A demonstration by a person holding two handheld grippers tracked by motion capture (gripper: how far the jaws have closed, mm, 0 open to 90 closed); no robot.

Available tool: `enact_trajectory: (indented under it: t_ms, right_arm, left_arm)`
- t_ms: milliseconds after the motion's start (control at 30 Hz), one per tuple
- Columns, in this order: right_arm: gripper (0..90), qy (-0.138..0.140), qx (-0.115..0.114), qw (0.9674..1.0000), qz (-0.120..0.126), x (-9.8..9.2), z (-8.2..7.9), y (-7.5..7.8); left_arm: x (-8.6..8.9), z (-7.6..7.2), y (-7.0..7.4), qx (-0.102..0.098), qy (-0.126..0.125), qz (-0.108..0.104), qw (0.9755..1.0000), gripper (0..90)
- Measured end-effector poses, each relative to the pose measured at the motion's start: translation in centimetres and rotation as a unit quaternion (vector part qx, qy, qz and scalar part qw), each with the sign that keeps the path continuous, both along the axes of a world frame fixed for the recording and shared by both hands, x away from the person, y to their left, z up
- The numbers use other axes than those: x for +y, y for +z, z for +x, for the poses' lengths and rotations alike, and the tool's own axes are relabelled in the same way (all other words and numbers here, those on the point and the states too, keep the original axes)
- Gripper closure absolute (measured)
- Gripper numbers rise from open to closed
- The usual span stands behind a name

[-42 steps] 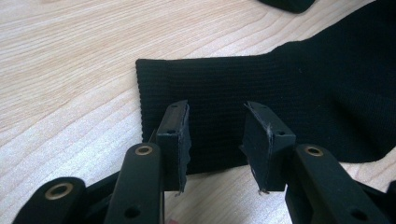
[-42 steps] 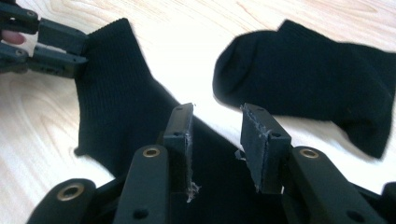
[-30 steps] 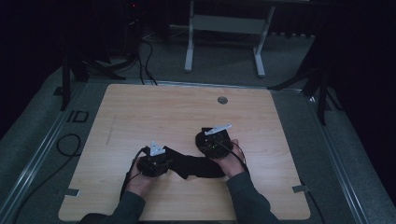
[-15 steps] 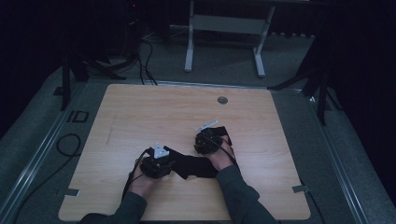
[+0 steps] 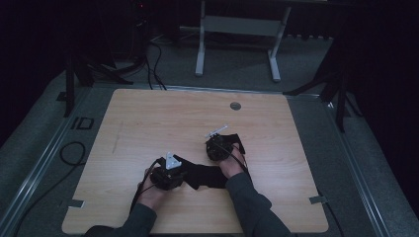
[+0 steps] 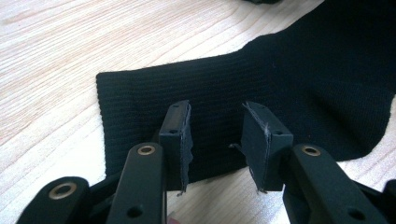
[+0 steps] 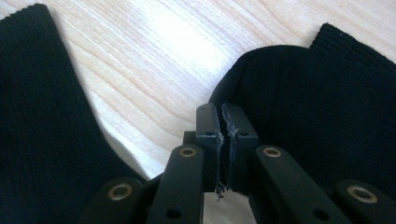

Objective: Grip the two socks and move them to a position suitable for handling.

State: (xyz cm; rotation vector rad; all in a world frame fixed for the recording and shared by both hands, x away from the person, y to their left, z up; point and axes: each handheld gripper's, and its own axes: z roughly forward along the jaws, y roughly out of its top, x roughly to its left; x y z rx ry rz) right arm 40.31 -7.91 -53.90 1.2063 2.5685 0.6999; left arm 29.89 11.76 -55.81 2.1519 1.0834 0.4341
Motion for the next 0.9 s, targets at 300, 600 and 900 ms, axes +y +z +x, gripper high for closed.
enact_trajectory:
  t_ms: [300,600,900]
  right_arm:
    - [87.5,0.009,0.021,0.9993,0.031,0.7,-0.5,-0.1]
    - [88.4,0.027,0.03,0.9973,0.061,2.1,-1.1,-0.3]
    - [88.5,0.032,0.025,0.9925,0.116,2.0,-1.7,0.8]
  left_arm:
    - [-0.2,-0.1,-0.1,0.001,-0.007,-0.001,1.0,63.2]
    - [-0.1,-0.1,-0.1,0.0,-0.01,-0.005,0.9999,62.7]
    - [-0.1,-0.1,-0.1,0.0,-0.011,-0.005,0.9999,62.5]
